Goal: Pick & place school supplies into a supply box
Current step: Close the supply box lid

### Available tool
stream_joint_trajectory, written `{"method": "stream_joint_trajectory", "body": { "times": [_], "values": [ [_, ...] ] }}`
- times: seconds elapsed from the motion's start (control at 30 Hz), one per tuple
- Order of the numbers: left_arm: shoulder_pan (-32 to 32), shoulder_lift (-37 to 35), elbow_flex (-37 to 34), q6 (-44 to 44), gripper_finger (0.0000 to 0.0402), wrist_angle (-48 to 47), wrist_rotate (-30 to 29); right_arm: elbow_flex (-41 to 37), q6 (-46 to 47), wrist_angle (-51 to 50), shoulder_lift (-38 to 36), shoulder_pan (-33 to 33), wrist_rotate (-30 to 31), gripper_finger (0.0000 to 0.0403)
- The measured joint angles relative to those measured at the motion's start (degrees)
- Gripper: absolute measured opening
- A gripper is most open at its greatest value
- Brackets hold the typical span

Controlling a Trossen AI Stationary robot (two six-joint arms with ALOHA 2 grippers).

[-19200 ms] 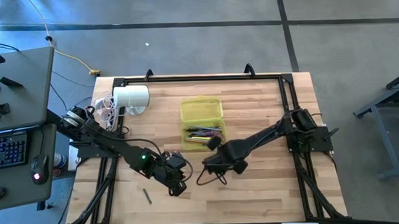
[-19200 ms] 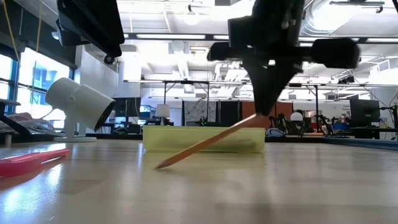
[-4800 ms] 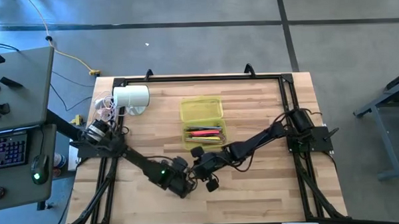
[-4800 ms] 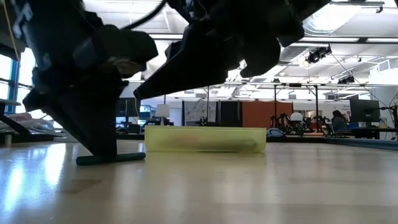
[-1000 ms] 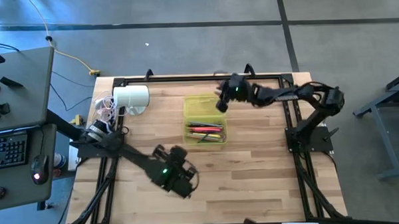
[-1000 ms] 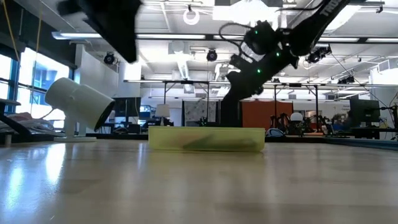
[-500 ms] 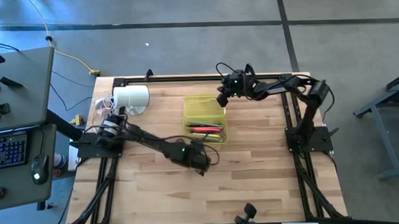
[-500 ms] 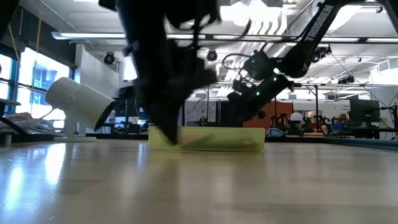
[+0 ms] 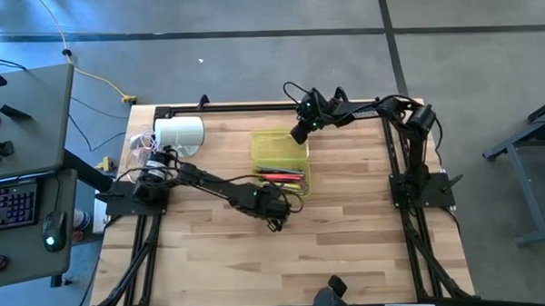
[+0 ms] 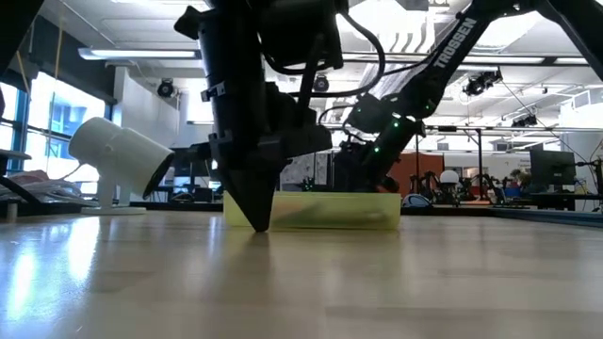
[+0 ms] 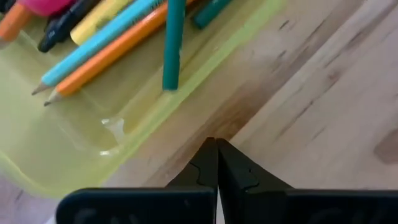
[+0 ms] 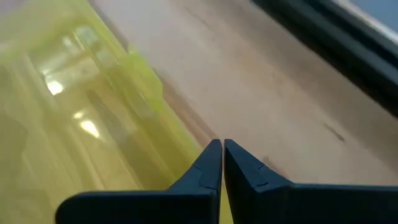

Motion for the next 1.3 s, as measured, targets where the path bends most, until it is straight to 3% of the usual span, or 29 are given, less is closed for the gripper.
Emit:
{"method": "stream_joint_trajectory", "body": {
  "times": [0.23, 0.37, 0.5, 0.77, 0.87, 1.07, 1.3],
  "values": [
    [0.6, 0.12, -0.09, 1.34, 0.0013, 0.03, -1.72, 1.44, -0.3, -4.79, 0.0, 1.1, -4.32, 0.0],
    [0.6, 0.21, -0.11, 1.23, 0.0025, -0.05, -2.59, 1.55, -0.43, -5.9, -0.02, 2.7, -3.92, 0.0],
    [0.62, 0.21, -0.13, 1.15, 0.0036, -0.16, -2.09, 1.44, -0.47, -6.7, -0.98, 4.88, 0.35, 0.0],
    [0.67, 0.23, -0.15, 1.56, 0.0014, -0.35, -1.63, 1.38, -1.25, -8.53, -6.89, 9.06, 0.92, 0.0],
    [0.73, 0.25, -0.17, 1.56, 0.003, -0.39, -0.97, 1.35, -1.75, -9.06, -8.7, 10.79, 4.1, 0.0],
    [0.45, 0.25, -0.2, 1.58, 0.0037, -0.41, 0.09, 1.38, -4.99, -9.55, -9.72, 11.9, 18.17, 0.0],
    [0.43, 0.25, -0.2, 1.58, 0.0014, -0.37, 0.24, -0.08, -0.06, -12.3, -9.37, 7.06, 16.31, 0.0]
  ]
}}
